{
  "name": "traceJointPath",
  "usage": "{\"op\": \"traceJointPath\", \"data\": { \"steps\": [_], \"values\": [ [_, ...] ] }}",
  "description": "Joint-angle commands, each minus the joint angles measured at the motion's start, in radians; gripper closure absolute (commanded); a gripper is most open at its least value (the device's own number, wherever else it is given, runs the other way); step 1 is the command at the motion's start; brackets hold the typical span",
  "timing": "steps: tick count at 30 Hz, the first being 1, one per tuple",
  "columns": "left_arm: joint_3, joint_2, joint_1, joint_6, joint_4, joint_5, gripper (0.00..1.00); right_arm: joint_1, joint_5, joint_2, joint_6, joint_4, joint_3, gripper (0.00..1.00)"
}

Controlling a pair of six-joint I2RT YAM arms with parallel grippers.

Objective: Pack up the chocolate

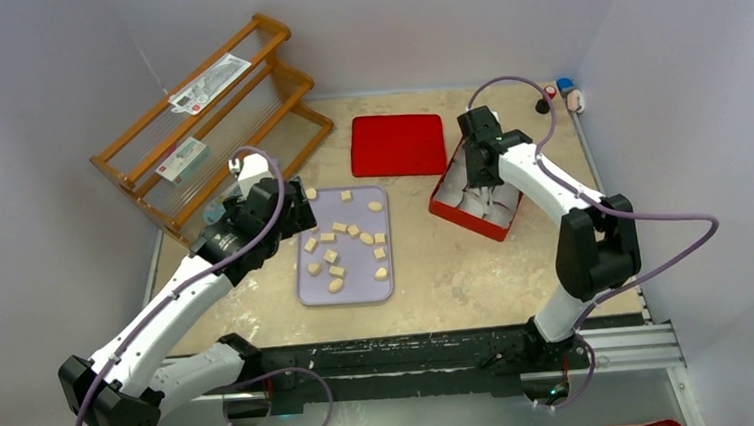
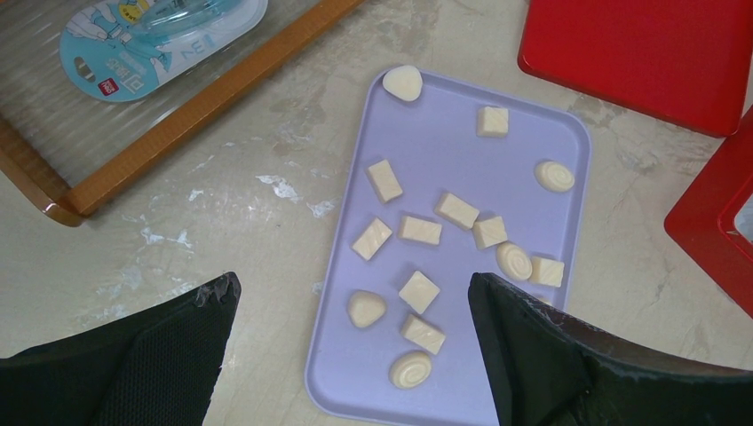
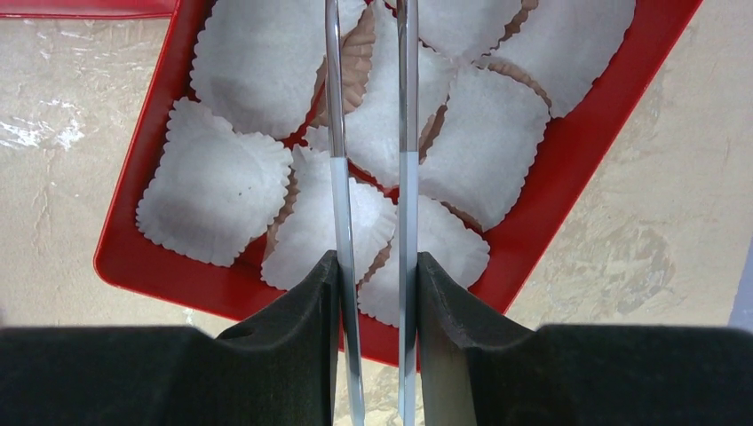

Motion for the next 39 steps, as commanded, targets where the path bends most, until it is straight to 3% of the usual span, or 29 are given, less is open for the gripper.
{"op": "traceJointPath", "data": {
  "steps": [1, 9, 21, 35, 39],
  "values": [
    [0.031, 0.008, -0.005, 0.017, 0.015, 0.002, 0.00, -0.018, -0.010, 0.024, -0.016, 0.023, 0.057, 0.96],
    [0.041, 0.030, -0.005, 0.030, 0.023, 0.000, 0.00, -0.046, -0.022, 0.078, -0.008, 0.028, 0.111, 0.81],
    [0.058, 0.066, -0.003, 0.043, 0.046, 0.001, 0.00, -0.065, -0.044, 0.116, -0.010, 0.009, 0.164, 0.69],
    [0.051, 0.065, 0.000, 0.026, 0.049, 0.010, 0.00, -0.065, -0.048, 0.116, -0.007, 0.003, 0.157, 0.59],
    [0.047, 0.056, 0.001, 0.021, 0.044, 0.010, 0.00, -0.065, -0.046, 0.107, -0.002, 0.007, 0.153, 0.61]
  ]
}}
